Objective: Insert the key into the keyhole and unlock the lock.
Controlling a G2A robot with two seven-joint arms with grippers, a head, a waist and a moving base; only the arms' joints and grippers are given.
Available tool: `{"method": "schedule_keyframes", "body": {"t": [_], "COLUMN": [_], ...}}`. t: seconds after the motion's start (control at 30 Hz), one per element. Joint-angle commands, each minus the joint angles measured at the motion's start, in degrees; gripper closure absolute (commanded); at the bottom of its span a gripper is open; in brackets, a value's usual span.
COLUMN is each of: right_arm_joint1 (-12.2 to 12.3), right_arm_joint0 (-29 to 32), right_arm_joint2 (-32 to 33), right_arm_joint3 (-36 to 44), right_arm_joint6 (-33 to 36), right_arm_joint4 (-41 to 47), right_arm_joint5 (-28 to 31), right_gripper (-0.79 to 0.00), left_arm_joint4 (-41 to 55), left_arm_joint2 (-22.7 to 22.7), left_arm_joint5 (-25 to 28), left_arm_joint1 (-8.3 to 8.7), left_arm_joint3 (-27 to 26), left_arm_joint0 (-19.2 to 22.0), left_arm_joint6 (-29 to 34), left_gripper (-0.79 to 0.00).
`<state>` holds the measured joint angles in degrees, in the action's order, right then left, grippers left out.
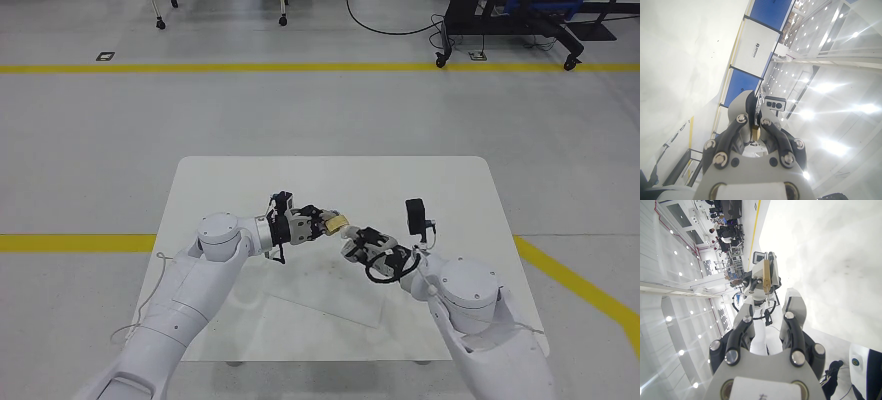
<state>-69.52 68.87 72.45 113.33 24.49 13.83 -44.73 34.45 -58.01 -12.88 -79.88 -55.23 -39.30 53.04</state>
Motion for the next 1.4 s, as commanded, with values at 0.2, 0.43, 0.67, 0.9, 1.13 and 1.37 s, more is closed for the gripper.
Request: {"method": "schedule_keyframes", "body": {"t": [0.2,0.43,0.67,0.9,1.13,1.37], "right_arm_joint1": [0.3,0.09,0.21,0.53,0.53,-0.18], "right_arm_joint0": [0.41,-1.99,-0.58,1.61,1.61,4.11], "right_arm_joint2": [1.1,-0.96,0.55,2.01,2.01,9.52], "right_arm_joint3": [-0.34,-2.87,-1.18,1.26,1.26,-6.95], "right_arm_joint6": [0.88,0.3,-1.19,-0.91,-0.91,13.28], "right_arm_joint4": [1.17,1.4,2.85,2.68,2.68,31.05], "right_arm_joint5": [0.53,0.26,0.56,1.35,1.35,11.94], "right_gripper": [0.0,0.0,-0.785,-0.785,-0.785,-0.462], "left_arm_joint4": [0.0,0.0,0.0,0.0,-3.74,-1.29], "left_arm_joint2": [0.0,0.0,0.0,0.0,-1.67,-5.85], "left_arm_joint5": [0.0,0.0,0.0,0.0,11.75,24.68], "left_arm_joint1": [0.0,0.0,0.0,0.0,0.57,1.47], "left_arm_joint3": [0.0,0.0,0.0,0.0,-7.74,-15.57], "left_arm_joint0": [0.0,0.0,0.0,0.0,-4.88,-11.99], "left_arm_joint6": [0.0,0.0,0.0,0.0,-6.49,-4.89], "left_gripper": [0.0,0.0,0.0,0.0,0.0,0.0]}}
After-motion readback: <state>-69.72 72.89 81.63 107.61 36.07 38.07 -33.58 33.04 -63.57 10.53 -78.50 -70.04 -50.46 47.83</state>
